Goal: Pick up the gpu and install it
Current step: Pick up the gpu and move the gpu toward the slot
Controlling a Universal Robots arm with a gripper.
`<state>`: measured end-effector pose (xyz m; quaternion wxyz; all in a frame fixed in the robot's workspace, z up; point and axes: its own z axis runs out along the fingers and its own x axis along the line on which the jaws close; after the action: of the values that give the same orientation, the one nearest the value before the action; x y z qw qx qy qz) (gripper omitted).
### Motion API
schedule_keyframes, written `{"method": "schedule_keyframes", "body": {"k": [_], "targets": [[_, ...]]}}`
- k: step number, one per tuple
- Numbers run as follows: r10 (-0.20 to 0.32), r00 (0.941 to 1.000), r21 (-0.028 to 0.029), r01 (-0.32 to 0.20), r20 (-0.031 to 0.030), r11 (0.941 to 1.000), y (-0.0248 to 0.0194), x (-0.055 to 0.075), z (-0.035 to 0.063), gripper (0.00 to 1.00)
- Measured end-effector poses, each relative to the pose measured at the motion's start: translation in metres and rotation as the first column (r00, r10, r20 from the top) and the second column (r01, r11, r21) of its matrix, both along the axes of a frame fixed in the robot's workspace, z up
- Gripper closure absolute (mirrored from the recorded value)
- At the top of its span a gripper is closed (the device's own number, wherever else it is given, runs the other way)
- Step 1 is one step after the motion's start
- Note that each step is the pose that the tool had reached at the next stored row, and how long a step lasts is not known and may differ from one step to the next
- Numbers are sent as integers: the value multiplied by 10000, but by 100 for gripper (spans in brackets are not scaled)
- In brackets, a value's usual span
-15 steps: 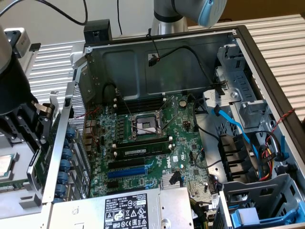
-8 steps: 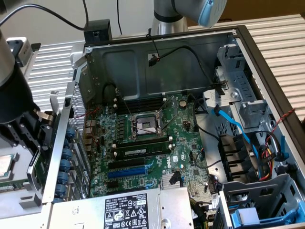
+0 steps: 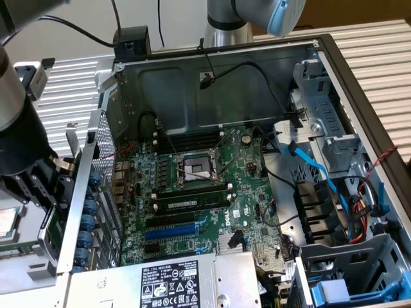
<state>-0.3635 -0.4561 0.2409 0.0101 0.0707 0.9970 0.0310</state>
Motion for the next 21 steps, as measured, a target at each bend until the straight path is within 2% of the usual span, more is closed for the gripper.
{"method": "schedule_keyframes", "body": {"k": [2, 7, 10, 13, 15, 17, 21], "targets": [[2, 10000, 60, -2, 10, 10000, -6, -2, 28, 73], [-1, 10000, 110, 1, -1, 9999, -21, -19, 192, 73], [0, 10000, 163, 0, -1, 9999, -32, -32, 262, 73], [0, 10000, 225, 0, -1, 9997, -52, -34, 288, 73], [15, 10000, 266, -15, 6, 9996, -81, -34, 288, 73], [23, 10000, 274, -24, 30, 9996, -86, -24, 285, 73], [23, 10000, 280, -24, 37, 9996, -88, -43, 286, 73]]}}
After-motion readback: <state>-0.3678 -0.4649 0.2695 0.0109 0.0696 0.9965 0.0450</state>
